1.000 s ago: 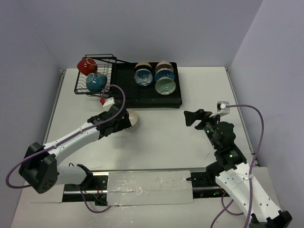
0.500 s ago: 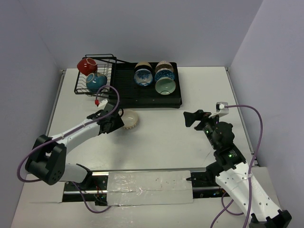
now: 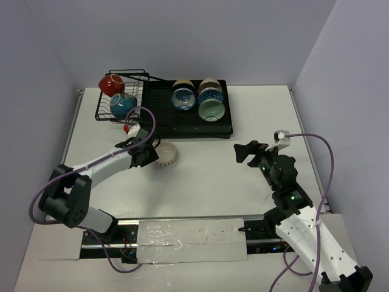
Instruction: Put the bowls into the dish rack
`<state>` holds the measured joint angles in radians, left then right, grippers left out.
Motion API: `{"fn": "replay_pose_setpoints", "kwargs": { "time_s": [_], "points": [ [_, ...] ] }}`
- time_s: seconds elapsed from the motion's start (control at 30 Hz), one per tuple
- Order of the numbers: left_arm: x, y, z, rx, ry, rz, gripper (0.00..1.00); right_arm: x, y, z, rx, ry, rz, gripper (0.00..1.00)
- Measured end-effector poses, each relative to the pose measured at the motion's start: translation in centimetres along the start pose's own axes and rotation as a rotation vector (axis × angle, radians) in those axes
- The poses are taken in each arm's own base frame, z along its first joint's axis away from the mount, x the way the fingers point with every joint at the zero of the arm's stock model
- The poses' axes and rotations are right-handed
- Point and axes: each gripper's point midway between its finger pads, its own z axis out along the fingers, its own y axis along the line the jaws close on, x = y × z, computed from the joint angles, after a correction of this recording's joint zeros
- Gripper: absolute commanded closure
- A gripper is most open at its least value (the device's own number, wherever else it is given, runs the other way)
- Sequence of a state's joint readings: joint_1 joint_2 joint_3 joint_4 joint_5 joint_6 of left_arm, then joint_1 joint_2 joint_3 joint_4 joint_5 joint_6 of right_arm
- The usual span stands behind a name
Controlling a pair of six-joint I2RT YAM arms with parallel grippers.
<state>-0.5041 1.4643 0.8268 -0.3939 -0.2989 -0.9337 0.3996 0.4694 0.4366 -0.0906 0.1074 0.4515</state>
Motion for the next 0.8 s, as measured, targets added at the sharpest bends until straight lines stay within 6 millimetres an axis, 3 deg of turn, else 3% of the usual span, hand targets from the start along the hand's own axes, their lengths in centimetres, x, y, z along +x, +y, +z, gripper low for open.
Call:
{"fn": "replay_pose_setpoints", "kwargs": {
  "time_s": [0.4, 0.57, 0.8],
  "points": [
    [-0.2, 0.1, 0.9, -0.034, 0.003, 0.003, 0.73, 0.2, -0.1, 0.1, 0.002, 0.006, -0.001, 0.01],
    [-0.3, -0.1, 0.8, -0.031, 0.003, 0.013, 1.00, 0.2, -0.1, 0.1, 0.002, 0.006, -0.001, 0.01],
    [-0.3, 1.0, -0.9, -0.062, -0.004, 0.082, 1.00, 0.2, 0.0, 0.1, -0.001, 0.007, -0.001, 0.01]
  ]
}}
